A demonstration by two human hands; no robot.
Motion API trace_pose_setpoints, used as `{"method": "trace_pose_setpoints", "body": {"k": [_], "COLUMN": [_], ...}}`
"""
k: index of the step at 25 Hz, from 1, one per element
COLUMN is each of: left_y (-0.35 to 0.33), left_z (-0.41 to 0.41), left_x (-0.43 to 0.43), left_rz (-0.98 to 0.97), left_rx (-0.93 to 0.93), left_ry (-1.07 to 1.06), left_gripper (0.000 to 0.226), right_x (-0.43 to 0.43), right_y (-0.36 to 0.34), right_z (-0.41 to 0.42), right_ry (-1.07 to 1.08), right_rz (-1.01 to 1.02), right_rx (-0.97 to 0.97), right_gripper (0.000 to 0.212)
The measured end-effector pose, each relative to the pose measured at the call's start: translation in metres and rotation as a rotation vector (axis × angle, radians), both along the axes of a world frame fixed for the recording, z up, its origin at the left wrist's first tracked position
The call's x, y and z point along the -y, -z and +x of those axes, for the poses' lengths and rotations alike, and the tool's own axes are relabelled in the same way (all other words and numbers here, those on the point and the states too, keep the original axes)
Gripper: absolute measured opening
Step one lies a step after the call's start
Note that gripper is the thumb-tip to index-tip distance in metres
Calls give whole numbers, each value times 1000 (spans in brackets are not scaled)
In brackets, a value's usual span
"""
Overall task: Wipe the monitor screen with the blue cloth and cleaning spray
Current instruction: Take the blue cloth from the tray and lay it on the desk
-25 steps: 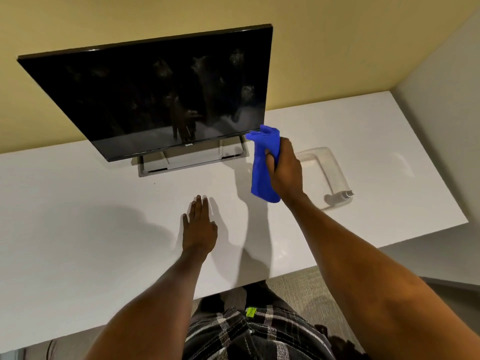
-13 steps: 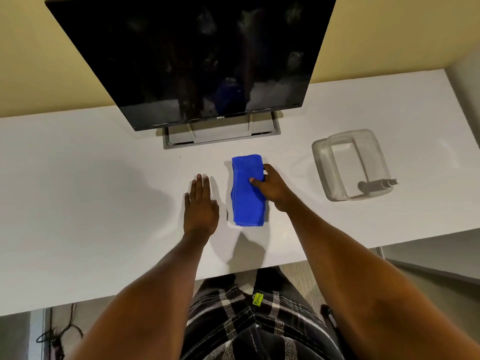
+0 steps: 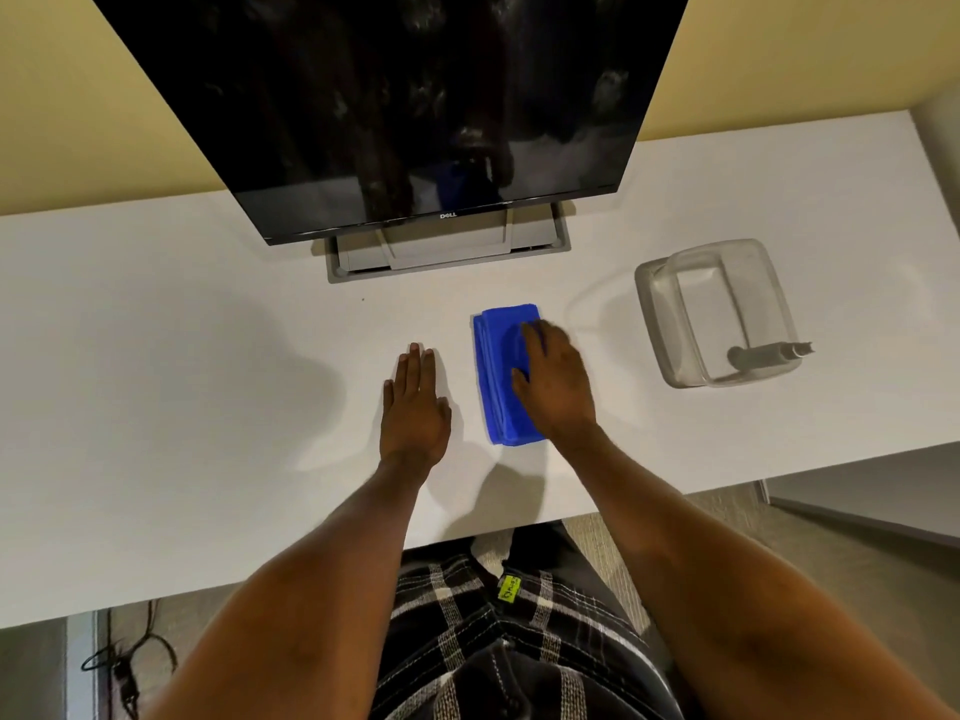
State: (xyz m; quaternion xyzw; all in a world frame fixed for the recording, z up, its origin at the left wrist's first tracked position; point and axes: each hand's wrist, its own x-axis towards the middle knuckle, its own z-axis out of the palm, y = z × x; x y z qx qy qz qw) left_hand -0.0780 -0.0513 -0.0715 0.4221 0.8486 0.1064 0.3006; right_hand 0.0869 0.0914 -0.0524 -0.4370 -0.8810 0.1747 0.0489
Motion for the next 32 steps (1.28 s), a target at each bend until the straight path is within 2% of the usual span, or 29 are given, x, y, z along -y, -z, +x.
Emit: {"method": "trace_pose_setpoints", "body": {"k": [1,3,6,14,19,23,28,32], "left_y": [2,4,5,4,8,13,17,16], "left_z": [1,5,9,12,14,21,28,27], "left_x": [0,-1,-3,-11,-14,-18,-21,-23], "left_rz": [-9,-28,-44,-45,-71,-115,-135,-154], "left_rx": [-6,-22,-31,-59,-80,-126,-149,-147], "left_ry": [8,26,46,64,63,65,54,44], "left_gripper": [72,72,71,72,74,76,76,76], "right_x": [9,28,44,19,-17,-57,-95,-111], "right_y": [5,17,33,17,-13,-36,-54,-54], "right_z": [2,5,8,26,57,101,170,209], "right_ry": [-95,-247,-272,-289,3,256,595,844], "right_rz": [68,39,-26,29,249,398,392,298], "right_rx": [28,164,329,196,70,39,64,81], "right_gripper": [65,76,85,76,48,35,36,51]}}
